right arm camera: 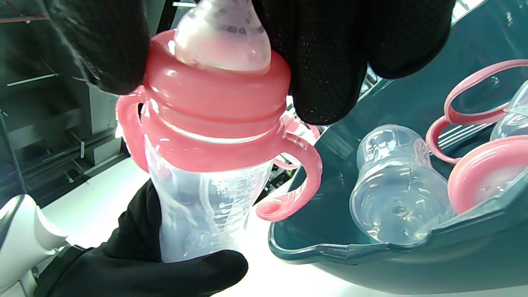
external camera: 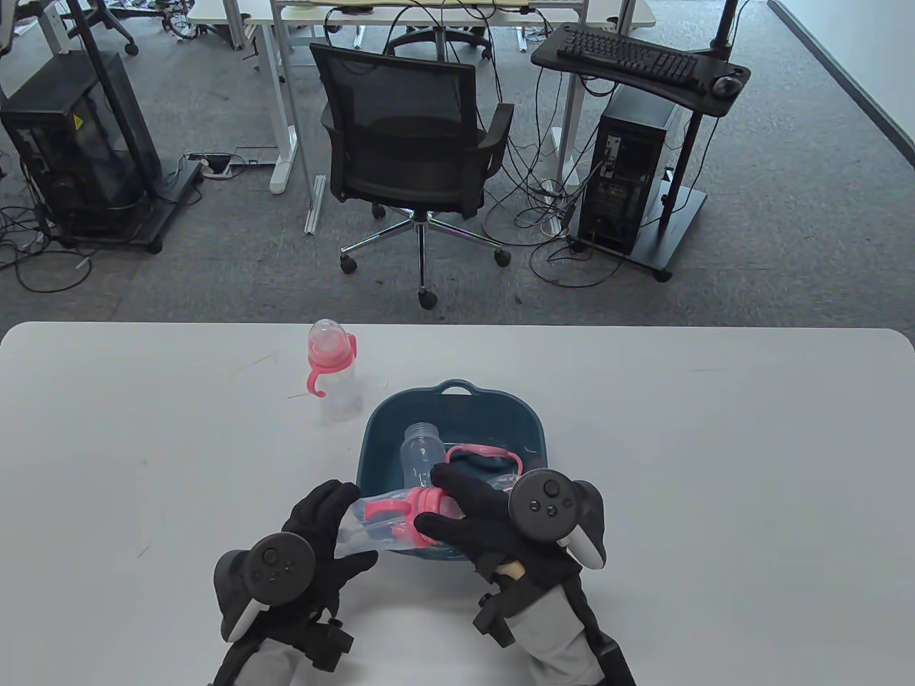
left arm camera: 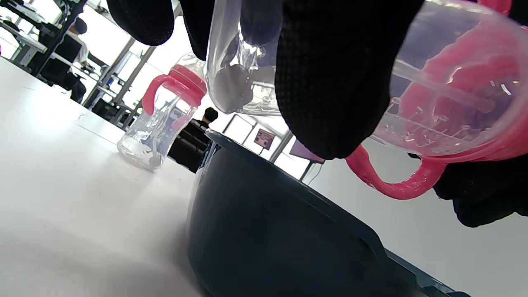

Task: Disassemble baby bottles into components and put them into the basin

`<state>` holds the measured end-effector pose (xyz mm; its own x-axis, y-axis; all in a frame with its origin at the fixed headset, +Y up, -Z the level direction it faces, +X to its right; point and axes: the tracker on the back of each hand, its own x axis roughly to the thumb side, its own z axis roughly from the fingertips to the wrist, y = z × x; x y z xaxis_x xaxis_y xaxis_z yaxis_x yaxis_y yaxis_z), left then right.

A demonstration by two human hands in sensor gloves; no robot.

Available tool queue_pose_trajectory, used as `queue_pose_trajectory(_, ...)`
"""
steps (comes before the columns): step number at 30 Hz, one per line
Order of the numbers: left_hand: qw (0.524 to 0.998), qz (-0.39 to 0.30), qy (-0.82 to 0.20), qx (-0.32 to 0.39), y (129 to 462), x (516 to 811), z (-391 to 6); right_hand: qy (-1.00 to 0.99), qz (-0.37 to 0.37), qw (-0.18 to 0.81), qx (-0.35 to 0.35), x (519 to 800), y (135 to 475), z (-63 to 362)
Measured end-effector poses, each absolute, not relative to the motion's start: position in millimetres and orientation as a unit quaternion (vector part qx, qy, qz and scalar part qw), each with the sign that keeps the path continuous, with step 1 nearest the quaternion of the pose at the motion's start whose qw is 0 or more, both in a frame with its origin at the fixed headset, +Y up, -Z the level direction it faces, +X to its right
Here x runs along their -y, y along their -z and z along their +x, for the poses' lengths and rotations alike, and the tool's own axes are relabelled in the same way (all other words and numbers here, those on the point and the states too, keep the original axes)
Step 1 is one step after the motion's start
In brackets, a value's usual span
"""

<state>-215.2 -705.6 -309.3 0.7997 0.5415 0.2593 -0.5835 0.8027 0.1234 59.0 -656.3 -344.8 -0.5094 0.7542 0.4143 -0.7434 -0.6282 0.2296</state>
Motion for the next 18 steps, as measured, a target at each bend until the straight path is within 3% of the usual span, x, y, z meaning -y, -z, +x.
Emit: queue_pose_trajectory(18,0.939,0.090,-0.318,0.090,311.1,706.4,-221.0,-0.862,0.287,0.418,0.005,645.0,340.2,58.5)
